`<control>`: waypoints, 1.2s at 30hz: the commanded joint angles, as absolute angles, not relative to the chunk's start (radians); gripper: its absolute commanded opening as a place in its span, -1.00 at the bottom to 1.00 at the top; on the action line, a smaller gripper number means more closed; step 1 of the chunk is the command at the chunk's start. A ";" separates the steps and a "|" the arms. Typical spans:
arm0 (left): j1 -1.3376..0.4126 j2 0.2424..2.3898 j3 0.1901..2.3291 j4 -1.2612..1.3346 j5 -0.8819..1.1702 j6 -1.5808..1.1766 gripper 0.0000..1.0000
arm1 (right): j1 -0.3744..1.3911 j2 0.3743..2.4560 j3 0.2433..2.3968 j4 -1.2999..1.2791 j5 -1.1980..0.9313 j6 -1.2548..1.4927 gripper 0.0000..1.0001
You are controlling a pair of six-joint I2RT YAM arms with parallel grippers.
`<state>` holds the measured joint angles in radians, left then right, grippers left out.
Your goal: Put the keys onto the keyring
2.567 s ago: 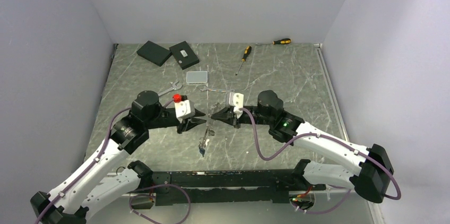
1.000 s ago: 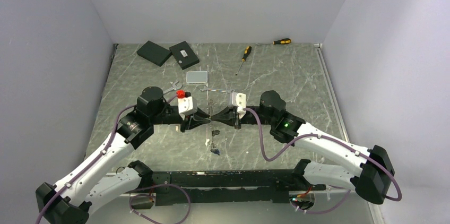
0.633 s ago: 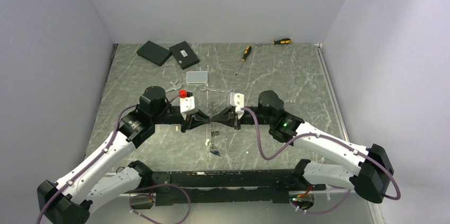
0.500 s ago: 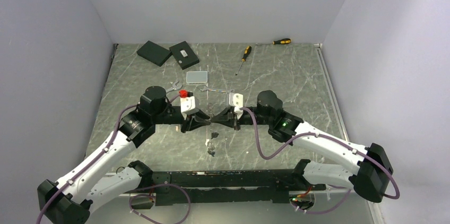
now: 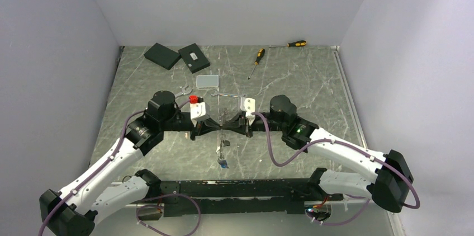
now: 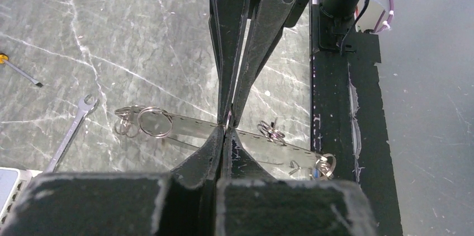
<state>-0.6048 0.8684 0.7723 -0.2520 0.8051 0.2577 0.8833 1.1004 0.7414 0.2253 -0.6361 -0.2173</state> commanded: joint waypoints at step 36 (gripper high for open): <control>-0.623 0.639 0.607 -0.237 0.892 1.082 -1.00 | 0.899 0.965 0.615 0.300 -0.411 -0.315 0.09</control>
